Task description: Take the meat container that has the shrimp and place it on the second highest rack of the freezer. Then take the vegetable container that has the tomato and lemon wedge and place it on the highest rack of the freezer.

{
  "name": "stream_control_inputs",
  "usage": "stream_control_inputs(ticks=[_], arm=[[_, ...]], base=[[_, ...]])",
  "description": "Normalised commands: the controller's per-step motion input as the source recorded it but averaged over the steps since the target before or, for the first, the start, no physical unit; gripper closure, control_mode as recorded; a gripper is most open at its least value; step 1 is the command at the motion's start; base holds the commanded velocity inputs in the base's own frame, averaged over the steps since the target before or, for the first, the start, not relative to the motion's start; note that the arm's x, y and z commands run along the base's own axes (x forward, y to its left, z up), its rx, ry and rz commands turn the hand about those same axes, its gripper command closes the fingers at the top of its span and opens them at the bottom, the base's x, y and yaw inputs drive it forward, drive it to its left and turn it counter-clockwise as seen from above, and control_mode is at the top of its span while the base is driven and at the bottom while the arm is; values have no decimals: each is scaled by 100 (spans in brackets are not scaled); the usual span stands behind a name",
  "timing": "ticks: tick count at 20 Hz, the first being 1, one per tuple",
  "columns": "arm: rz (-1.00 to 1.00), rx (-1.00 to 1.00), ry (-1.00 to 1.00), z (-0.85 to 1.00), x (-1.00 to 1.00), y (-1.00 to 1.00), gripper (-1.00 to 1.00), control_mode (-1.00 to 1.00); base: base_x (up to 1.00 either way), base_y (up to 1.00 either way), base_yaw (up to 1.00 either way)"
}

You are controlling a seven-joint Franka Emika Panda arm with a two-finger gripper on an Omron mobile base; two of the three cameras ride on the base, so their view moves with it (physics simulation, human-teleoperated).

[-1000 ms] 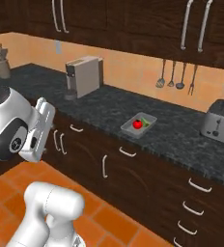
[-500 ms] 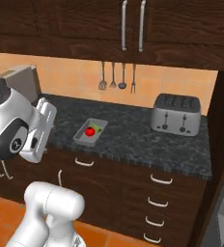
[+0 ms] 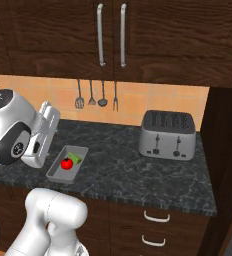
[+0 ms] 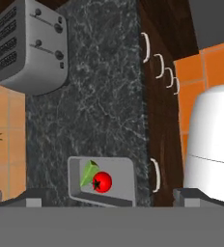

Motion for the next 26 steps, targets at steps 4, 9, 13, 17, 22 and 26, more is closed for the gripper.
stream_control_inputs(ticks=[4, 9, 13, 17, 22, 26], arm=[[0, 0, 0, 0, 0, 0, -100, 100], [0, 0, -1, -5, 0, 1, -100, -100], [1, -2, 0, -75, 20, 80, -100, -100], [0, -2, 6, -62, 60, 100, -100, -100], [-5, 1, 30, -53, 42, 43, -100, -100], [-5, 1, 11, -86, 42, 2, -100, -100]], base=[[2, 0, 0], [0, 0, 0], [0, 0, 0], [0, 0, 0], [0, 0, 0], [0, 0, 0]])
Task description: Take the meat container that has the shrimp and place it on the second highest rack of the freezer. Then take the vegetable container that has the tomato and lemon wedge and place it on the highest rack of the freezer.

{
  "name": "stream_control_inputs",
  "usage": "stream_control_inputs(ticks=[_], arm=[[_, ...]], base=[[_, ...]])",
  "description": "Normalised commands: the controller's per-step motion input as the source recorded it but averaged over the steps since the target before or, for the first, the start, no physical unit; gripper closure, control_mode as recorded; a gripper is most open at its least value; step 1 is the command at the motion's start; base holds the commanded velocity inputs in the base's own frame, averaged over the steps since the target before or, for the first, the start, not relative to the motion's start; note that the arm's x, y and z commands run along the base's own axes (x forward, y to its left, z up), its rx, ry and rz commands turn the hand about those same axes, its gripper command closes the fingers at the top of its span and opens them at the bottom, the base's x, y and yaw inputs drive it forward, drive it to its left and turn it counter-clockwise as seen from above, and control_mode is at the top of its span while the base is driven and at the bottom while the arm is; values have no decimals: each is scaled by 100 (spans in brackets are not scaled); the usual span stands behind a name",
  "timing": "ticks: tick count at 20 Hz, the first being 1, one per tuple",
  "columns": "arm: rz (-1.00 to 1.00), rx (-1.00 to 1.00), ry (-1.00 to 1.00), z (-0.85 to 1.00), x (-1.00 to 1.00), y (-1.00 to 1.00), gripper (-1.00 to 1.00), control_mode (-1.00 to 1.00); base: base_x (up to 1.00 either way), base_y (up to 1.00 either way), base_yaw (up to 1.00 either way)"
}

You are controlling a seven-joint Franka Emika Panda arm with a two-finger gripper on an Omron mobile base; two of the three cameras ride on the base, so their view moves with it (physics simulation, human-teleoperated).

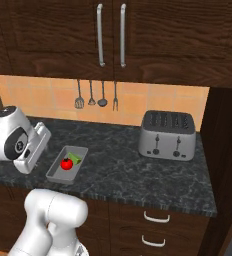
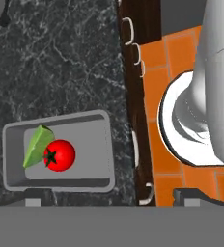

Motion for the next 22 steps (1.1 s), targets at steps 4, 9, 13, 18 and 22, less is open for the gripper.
stream_control_inputs(ticks=[4, 9, 13, 18, 22], arm=[[-1, 4, 7, -86, 44, 0, -100, -100], [0, 1, 1, -60, 45, 0, -100, -100], [0, 0, 0, -38, 34, 1, -100, -100], [0, 0, 0, -32, 26, 8, -100, -100], [0, 0, 0, -32, 13, 12, -100, -100]], base=[[0, 0, 0], [0, 0, 0], [0, 0, 0], [0, 0, 0], [0, 0, 0]])
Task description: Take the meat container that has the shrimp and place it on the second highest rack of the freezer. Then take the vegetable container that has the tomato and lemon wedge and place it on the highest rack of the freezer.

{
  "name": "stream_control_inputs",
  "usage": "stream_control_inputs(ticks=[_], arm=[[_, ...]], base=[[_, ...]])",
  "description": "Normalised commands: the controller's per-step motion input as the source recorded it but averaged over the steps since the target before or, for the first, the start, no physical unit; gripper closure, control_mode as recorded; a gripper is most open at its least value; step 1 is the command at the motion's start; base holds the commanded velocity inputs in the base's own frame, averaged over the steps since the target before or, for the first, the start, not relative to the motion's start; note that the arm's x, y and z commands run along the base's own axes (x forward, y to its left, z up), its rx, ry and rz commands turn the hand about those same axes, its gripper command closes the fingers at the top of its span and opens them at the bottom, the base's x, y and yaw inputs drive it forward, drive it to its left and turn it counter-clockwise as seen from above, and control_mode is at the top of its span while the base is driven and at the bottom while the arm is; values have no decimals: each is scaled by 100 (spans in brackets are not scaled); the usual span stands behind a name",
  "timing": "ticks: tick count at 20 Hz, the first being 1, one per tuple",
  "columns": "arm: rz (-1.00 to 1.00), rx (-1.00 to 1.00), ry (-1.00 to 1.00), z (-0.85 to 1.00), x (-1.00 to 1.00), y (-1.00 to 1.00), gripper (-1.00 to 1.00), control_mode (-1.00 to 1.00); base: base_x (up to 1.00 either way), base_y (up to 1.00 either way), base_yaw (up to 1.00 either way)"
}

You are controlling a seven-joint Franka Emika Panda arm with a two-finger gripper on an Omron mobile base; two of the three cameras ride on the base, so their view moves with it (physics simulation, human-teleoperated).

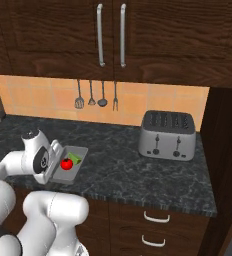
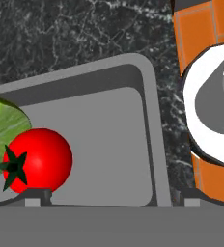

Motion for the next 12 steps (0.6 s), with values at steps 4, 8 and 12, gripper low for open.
stream_control_inputs(ticks=[4, 8, 12], arm=[[0, 0, 0, -26, 0, 6, -100, -100], [0, 0, 0, -23, -3, 0, -100, -100], [0, 0, 0, -24, -9, 0, -100, -100]], base=[[0, 0, 0], [0, 0, 0], [0, 0, 0]])
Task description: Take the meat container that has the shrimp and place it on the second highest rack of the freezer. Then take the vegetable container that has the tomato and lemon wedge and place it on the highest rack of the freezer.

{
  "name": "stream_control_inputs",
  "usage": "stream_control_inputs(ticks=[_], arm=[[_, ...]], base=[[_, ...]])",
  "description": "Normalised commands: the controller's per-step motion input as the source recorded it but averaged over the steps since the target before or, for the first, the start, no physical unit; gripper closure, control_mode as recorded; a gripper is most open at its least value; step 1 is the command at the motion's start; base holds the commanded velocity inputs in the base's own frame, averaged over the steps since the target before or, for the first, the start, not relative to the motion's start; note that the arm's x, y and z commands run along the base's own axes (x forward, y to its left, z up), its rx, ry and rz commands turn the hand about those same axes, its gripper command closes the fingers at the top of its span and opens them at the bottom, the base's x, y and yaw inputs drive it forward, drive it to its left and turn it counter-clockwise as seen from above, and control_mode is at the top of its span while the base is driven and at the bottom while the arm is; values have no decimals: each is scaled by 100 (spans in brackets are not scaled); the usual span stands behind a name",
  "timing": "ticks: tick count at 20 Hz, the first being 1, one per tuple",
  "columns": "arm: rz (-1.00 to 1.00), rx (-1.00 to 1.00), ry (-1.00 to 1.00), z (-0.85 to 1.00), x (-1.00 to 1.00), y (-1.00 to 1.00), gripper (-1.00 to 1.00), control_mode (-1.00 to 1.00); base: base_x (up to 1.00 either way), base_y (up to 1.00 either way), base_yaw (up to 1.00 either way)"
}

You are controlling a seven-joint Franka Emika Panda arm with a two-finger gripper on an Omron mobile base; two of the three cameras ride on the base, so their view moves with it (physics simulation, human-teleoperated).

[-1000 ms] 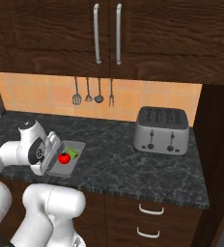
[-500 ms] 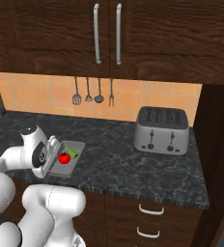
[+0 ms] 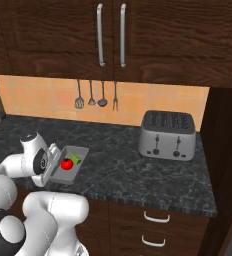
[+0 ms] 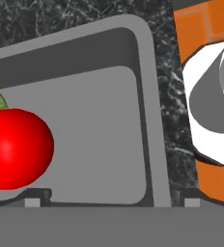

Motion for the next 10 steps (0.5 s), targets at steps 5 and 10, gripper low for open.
stream_control_inputs(ticks=[5, 10], arm=[[0, 0, 0, -28, -17, -8, -100, -100], [0, 3, 2, -30, -9, -34, -100, -100]], base=[[0, 0, 0], [0, 0, 0]])
